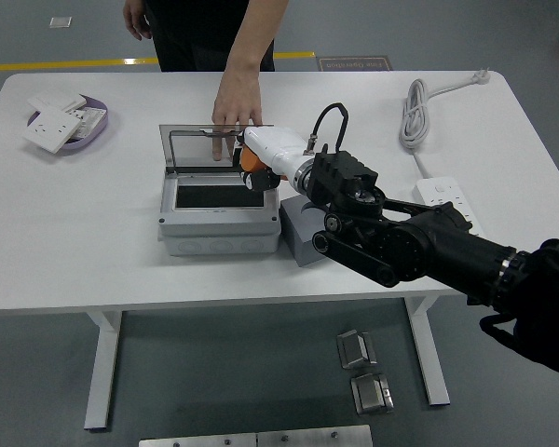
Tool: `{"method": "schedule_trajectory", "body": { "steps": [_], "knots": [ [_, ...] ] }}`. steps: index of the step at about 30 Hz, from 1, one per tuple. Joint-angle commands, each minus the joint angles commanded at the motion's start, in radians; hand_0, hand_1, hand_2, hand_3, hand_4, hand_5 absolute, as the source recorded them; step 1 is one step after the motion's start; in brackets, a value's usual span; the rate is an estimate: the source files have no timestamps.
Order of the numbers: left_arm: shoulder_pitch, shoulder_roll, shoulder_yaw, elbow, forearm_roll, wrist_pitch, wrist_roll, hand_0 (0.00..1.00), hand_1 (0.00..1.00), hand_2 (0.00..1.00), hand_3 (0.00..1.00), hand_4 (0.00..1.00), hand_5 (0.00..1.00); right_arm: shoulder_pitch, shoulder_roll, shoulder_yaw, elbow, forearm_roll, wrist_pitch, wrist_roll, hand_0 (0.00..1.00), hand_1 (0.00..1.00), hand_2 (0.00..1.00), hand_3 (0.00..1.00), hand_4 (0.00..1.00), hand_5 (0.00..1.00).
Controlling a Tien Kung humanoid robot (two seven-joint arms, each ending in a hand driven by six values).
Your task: Pick up the cylinder from the cube,place it in the box,flap close box
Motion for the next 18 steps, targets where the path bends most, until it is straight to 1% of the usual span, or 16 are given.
{"method": "schedule_trajectory", "body": {
  "steps": [1,2,7,8,14,18],
  "knots": [
    [-0.001,0.000,-0.001,0.000,0.001,0.000,0.000,0.573,0.620,0.540,0.547,0.626,0.315,0.003,0.000,-0.006,0.002,0.002,0.002,-0.002,0.537,0.576,0.571,0.582,0.084,0.002],
    [-0.001,0.001,-0.002,0.000,0.003,0.000,0.000,0.572,0.620,0.540,0.547,0.624,0.315,0.005,0.000,-0.014,0.004,0.005,0.004,-0.004,0.718,0.634,0.632,0.643,0.110,0.063],
    [-0.002,0.001,-0.007,0.000,0.011,-0.002,0.002,0.572,0.620,0.540,0.547,0.624,0.315,0.006,0.000,-0.036,0.028,0.028,0.004,-0.004,0.718,0.634,0.632,0.643,0.110,0.063],
    [-0.002,0.001,-0.008,0.000,0.012,-0.002,0.002,0.572,0.620,0.540,0.547,0.623,0.315,0.006,0.000,-0.038,0.033,0.031,0.003,-0.003,0.742,0.656,0.650,0.658,0.181,0.136],
    [-0.005,0.002,-0.011,0.000,0.019,-0.004,0.004,0.572,0.620,0.540,0.547,0.623,0.316,0.007,0.000,-0.043,0.071,0.048,-0.009,0.004,0.746,0.662,0.656,0.667,0.186,0.145],
    [-0.008,0.001,-0.010,0.000,0.022,-0.006,0.003,0.572,0.620,0.540,0.547,0.623,0.316,0.006,0.000,-0.043,0.081,0.054,-0.009,0.009,0.746,0.662,0.656,0.667,0.186,0.145]
  ]
}}
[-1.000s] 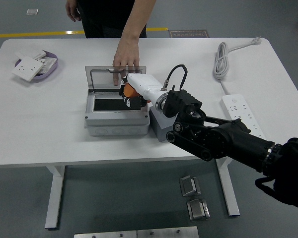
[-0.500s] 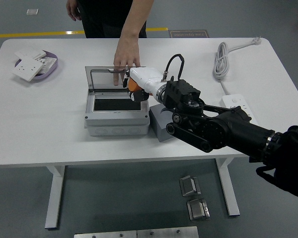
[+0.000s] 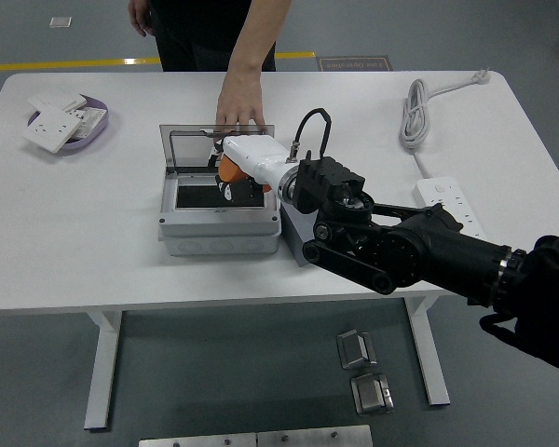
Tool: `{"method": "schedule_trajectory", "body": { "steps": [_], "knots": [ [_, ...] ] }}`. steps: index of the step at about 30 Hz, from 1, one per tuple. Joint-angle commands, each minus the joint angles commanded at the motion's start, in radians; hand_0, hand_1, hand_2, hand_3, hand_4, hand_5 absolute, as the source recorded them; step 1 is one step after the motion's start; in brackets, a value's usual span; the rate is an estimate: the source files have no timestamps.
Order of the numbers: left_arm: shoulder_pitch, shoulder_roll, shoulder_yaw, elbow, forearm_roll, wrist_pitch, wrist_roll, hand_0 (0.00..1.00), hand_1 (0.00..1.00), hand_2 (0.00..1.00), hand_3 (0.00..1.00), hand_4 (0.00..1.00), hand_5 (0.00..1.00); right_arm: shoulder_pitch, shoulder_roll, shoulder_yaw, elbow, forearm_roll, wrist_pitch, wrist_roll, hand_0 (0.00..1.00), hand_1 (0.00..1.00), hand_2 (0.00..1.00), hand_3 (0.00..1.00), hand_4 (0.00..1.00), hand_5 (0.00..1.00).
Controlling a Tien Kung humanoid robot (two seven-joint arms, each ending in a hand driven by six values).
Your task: Pick up the cylinder from the cube,place it in the box,flap close box
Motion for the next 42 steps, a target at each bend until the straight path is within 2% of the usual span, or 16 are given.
{"method": "schedule_trajectory", "body": {
  "steps": [7,8,13,14,19,20,31,32,37,38,42],
  "knots": [
    [0.000,0.000,0.001,0.000,0.001,0.000,-0.001,0.572,0.620,0.540,0.547,0.620,0.316,-0.001,0.000,0.003,-0.007,-0.045,0.041,-0.004,0.745,0.663,0.661,0.671,0.190,0.148],
    [0.000,0.001,0.001,0.000,0.001,0.000,-0.001,0.572,0.619,0.540,0.546,0.619,0.318,0.000,0.000,0.001,-0.008,-0.054,0.046,-0.006,0.737,0.668,0.668,0.681,0.259,0.152],
    [-0.002,0.001,-0.002,0.000,0.006,0.000,0.000,0.572,0.619,0.540,0.546,0.619,0.318,0.005,0.000,-0.010,-0.014,-0.075,0.056,-0.011,0.737,0.668,0.668,0.681,0.259,0.152],
    [-0.003,0.001,-0.002,0.000,0.007,0.000,0.000,0.571,0.620,0.540,0.546,0.618,0.319,0.005,0.000,-0.012,-0.015,-0.075,0.056,-0.010,0.737,0.692,0.710,0.716,0.620,0.194],
    [-0.007,-0.001,-0.005,0.000,0.012,-0.002,0.001,0.571,0.620,0.540,0.546,0.618,0.319,0.007,0.000,-0.017,-0.015,-0.065,0.050,-0.001,0.737,0.692,0.710,0.716,0.620,0.194],
    [-0.007,-0.001,-0.006,0.000,0.014,-0.002,0.001,0.571,0.620,0.540,0.546,0.618,0.319,0.008,0.000,-0.017,-0.014,-0.063,0.049,0.001,0.753,0.696,0.715,0.722,0.677,0.191],
    [-0.004,0.001,-0.006,0.000,0.016,-0.002,0.000,0.571,0.619,0.539,0.545,0.615,0.318,0.009,0.000,-0.017,-0.012,-0.085,0.065,0.004,0.757,0.697,0.718,0.734,0.690,0.191],
    [-0.004,0.001,-0.006,0.000,0.015,-0.002,0.000,0.570,0.619,0.539,0.545,0.613,0.316,0.008,0.000,-0.017,-0.010,-0.085,0.064,0.004,0.774,0.704,0.722,0.766,0.775,0.245],
    [-0.002,-0.002,-0.002,0.000,0.012,-0.001,0.000,0.570,0.619,0.539,0.545,0.613,0.316,-0.003,0.000,-0.002,0.014,-0.088,0.052,0.010,0.774,0.704,0.722,0.766,0.775,0.245],
    [-0.001,-0.003,-0.002,0.000,0.012,0.000,-0.001,0.570,0.619,0.538,0.545,0.611,0.315,-0.006,0.000,0.006,0.026,-0.089,0.050,0.010,0.789,0.709,0.724,0.771,0.849,0.299],
    [0.003,-0.005,0.001,0.000,0.008,0.001,-0.001,0.570,0.619,0.538,0.545,0.611,0.315,-0.012,0.000,0.040,0.078,-0.094,0.049,0.010,0.789,0.709,0.724,0.771,0.849,0.299]
  ]
}}
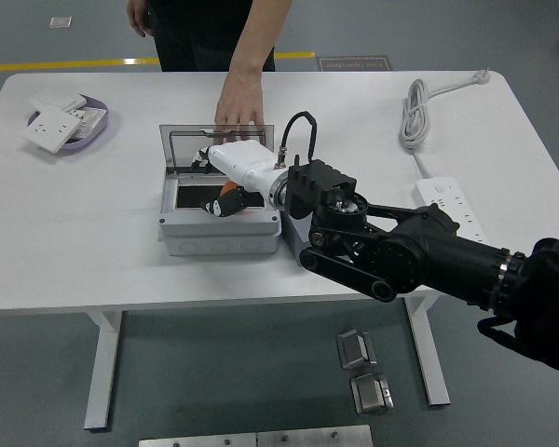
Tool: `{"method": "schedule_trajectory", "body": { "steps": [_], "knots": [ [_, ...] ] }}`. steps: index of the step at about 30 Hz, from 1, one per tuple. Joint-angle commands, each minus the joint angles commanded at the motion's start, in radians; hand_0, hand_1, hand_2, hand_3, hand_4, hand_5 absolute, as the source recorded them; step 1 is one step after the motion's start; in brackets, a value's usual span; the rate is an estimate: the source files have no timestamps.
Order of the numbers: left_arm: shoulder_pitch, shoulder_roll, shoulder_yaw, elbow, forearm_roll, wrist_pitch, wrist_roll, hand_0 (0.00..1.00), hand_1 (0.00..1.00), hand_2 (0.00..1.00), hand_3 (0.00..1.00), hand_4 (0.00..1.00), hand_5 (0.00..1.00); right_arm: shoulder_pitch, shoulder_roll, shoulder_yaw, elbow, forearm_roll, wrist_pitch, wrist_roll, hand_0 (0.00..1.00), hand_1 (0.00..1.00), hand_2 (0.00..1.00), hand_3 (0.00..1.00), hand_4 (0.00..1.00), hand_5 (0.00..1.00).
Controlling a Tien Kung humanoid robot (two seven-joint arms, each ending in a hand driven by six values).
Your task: Pick up the cylinder from the cube,place it in the box,flap close box
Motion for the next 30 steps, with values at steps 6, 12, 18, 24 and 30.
{"method": "schedule_trajectory", "body": {
  "steps": [6,12,18,24,30],
  "knots": [
    [0.003,-0.003,0.000,0.000,0.000,0.001,-0.001,0.569,0.619,0.538,0.545,0.608,0.313,0.003,0.000,0.063,0.071,-0.005,0.009,0.001,0.786,0.707,0.722,0.770,0.813,0.281],
    [0.004,-0.005,0.002,0.000,-0.002,0.001,-0.002,0.569,0.618,0.538,0.545,0.607,0.311,0.020,0.000,0.118,0.087,0.011,0.018,0.007,0.784,0.706,0.721,0.765,0.802,0.274],
    [-0.001,-0.003,0.006,0.000,-0.007,0.001,-0.003,0.569,0.617,0.538,0.546,0.604,0.311,0.063,0.000,0.138,0.002,0.070,0.021,0.024,0.782,0.704,0.721,0.764,0.832,0.305],
    [-0.006,-0.003,0.016,0.000,-0.015,0.001,-0.004,0.569,0.617,0.538,0.546,0.603,0.308,0.098,0.000,0.135,-0.120,0.134,0.026,0.043,0.779,0.703,0.720,0.763,0.838,0.315],
    [-0.010,-0.001,0.020,0.000,-0.018,0.001,-0.004,0.569,0.617,0.538,0.546,0.603,0.308,0.107,0.000,0.126,-0.231,0.182,0.025,0.066,0.779,0.705,0.720,0.764,0.839,0.323]
  ]
}}
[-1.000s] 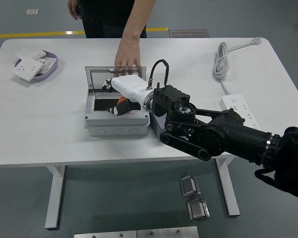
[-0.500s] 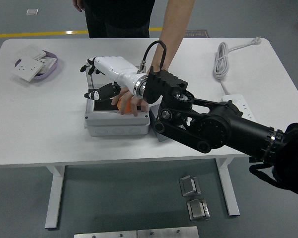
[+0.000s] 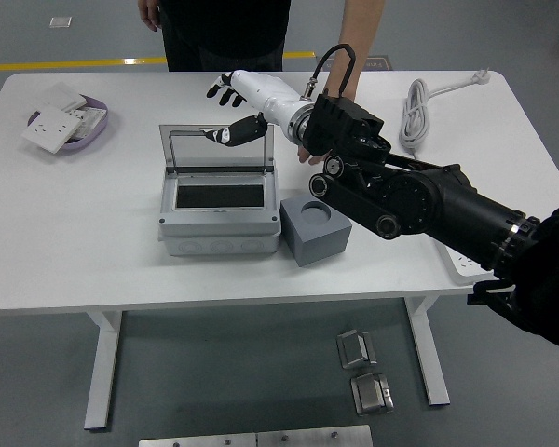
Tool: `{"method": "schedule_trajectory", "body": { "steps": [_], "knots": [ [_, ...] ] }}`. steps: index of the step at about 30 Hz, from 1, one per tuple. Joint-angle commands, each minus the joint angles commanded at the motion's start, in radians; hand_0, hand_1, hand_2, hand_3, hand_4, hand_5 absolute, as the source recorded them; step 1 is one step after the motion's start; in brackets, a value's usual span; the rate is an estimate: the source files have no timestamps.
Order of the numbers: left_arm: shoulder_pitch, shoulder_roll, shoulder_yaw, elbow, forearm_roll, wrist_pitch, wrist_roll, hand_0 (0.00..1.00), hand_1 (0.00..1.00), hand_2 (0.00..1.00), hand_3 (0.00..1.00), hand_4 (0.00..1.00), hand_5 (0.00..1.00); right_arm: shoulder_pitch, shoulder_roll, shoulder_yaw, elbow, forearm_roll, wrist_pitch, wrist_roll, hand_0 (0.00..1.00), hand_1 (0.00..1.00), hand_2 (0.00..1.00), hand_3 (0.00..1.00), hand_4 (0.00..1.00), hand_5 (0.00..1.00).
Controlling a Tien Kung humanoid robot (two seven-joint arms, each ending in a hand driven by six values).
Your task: Pick up the cylinder from the cube,place it in the box,flap close box
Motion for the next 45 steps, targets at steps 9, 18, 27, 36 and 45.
{"method": "schedule_trajectory", "body": {
  "steps": [9,18,27,36,45],
  "knots": [
    [-0.002,-0.003,0.011,0.000,-0.010,0.001,-0.002,0.568,0.617,0.538,0.545,0.602,0.305,-0.032,0.000,-0.036,-0.039,0.031,-0.011,0.020,0.781,0.706,0.720,0.765,0.839,0.334],
    [-0.003,-0.005,0.019,0.000,-0.018,0.002,-0.006,0.568,0.617,0.538,0.546,0.601,0.305,-0.065,0.000,-0.058,0.021,0.020,-0.019,0.022,0.782,0.707,0.719,0.765,0.840,0.337],
    [0.003,-0.008,0.021,0.000,-0.021,0.004,-0.007,0.568,0.617,0.538,0.546,0.601,0.303,-0.087,0.000,-0.070,0.109,-0.033,-0.024,0.012,0.782,0.705,0.717,0.764,0.848,0.361],
    [0.007,-0.011,0.026,0.000,-0.029,0.005,-0.008,0.568,0.617,0.538,0.545,0.601,0.303,-0.116,0.000,-0.064,0.170,-0.083,-0.023,0.002,0.783,0.704,0.717,0.761,0.849,0.368],
    [0.010,-0.013,0.030,0.000,-0.035,0.006,-0.010,0.568,0.617,0.538,0.545,0.600,0.301,-0.134,0.000,-0.052,0.197,-0.110,-0.018,-0.003,0.766,0.696,0.716,0.763,0.850,0.370]
  ]
}}
